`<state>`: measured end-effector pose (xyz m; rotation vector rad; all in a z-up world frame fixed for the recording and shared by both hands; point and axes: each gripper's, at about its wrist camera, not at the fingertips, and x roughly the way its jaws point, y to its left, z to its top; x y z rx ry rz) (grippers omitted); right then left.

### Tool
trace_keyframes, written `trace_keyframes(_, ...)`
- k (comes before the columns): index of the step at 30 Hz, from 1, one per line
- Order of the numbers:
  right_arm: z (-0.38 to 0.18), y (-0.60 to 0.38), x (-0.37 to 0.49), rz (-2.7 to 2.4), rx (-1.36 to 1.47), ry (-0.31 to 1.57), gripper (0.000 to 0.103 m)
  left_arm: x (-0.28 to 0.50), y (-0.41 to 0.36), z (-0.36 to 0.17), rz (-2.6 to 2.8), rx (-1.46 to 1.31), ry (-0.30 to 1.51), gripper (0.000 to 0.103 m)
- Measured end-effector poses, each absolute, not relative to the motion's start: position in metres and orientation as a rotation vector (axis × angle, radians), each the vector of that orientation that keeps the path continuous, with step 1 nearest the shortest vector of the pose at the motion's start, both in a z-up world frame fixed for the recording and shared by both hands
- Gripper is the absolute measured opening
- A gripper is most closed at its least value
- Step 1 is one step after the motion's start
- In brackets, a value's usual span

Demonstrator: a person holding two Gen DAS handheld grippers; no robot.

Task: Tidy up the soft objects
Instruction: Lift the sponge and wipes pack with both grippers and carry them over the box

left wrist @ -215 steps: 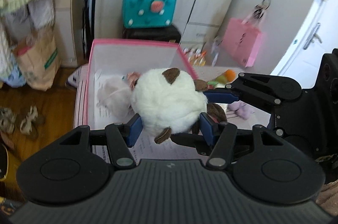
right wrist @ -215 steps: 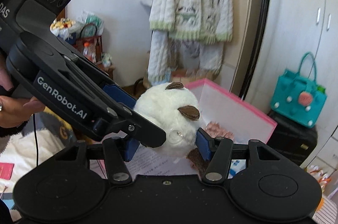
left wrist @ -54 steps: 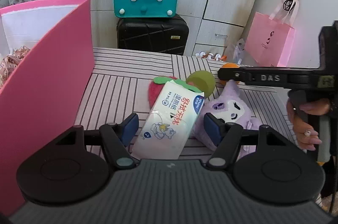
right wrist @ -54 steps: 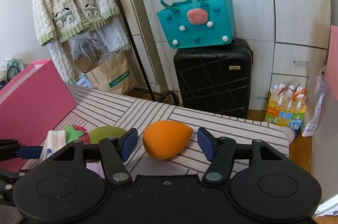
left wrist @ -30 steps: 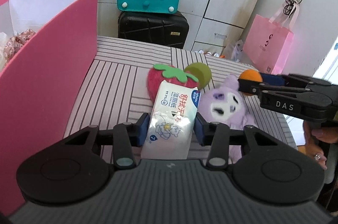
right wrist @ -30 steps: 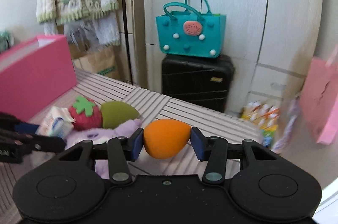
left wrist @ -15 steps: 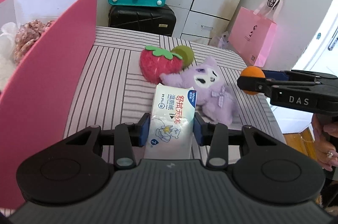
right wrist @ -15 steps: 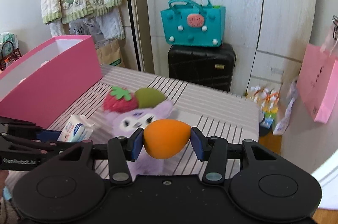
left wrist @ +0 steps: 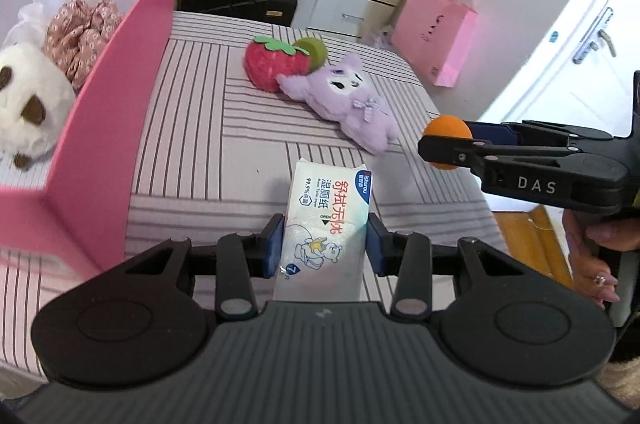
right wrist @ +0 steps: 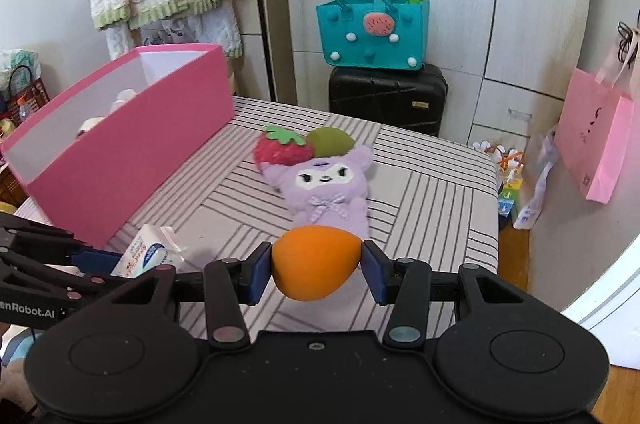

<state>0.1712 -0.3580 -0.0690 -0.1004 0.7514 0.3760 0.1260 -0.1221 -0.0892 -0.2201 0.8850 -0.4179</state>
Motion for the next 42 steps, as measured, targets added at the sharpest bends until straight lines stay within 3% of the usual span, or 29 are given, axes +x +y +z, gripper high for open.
trace_keyframes(13,-0.031,-0.326,0.11,0.481,-0.105,0.745,0.053,0.085,-0.094,-0.053,-0.421,-0.127,0.82,0.04)
trace_keyframes(28,0.0,-0.276,0.072,0.561,-0.168,0.714,0.054,0.053,-0.056,-0.024,-0.589,-0.125,0.919,0.04)
trace_keyframes(42,0.031,-0.223,0.071,0.672,-0.225,0.663,0.055,0.043,0.016,0.021,-0.543,-0.062,0.819,0.04)
